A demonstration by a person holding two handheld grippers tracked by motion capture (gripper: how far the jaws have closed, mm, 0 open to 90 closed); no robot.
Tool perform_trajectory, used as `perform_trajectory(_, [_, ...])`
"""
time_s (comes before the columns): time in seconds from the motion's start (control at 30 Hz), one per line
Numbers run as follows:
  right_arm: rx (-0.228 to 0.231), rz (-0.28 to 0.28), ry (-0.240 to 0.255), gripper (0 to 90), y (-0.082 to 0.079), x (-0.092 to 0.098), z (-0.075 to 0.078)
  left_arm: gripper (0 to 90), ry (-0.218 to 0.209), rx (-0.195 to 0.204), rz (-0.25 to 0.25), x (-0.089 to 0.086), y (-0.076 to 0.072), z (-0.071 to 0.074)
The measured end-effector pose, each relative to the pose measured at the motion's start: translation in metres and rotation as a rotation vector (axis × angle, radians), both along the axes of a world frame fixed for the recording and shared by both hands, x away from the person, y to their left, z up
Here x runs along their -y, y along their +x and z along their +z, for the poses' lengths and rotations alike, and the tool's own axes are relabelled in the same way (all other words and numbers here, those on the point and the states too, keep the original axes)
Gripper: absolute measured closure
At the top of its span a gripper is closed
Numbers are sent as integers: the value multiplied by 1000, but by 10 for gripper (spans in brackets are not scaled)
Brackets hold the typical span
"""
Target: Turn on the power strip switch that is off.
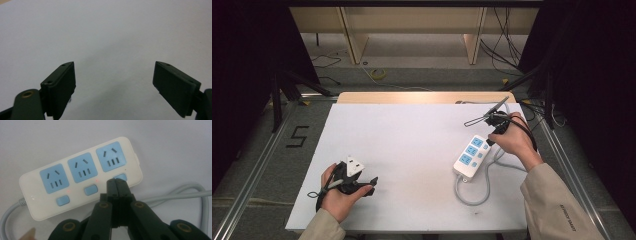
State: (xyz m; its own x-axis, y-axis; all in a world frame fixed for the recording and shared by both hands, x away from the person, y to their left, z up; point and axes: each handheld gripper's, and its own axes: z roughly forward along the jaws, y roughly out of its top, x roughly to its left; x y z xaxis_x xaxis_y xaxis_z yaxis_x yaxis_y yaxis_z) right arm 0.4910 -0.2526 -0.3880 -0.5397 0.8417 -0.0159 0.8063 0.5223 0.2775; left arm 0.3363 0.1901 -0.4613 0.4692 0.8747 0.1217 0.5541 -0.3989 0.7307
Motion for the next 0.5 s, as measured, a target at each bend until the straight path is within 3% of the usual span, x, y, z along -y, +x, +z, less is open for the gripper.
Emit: perform_trajectory(0.5, [-4,-12,-2,900,5,0,-5,182,1,1,2,0,0,0])
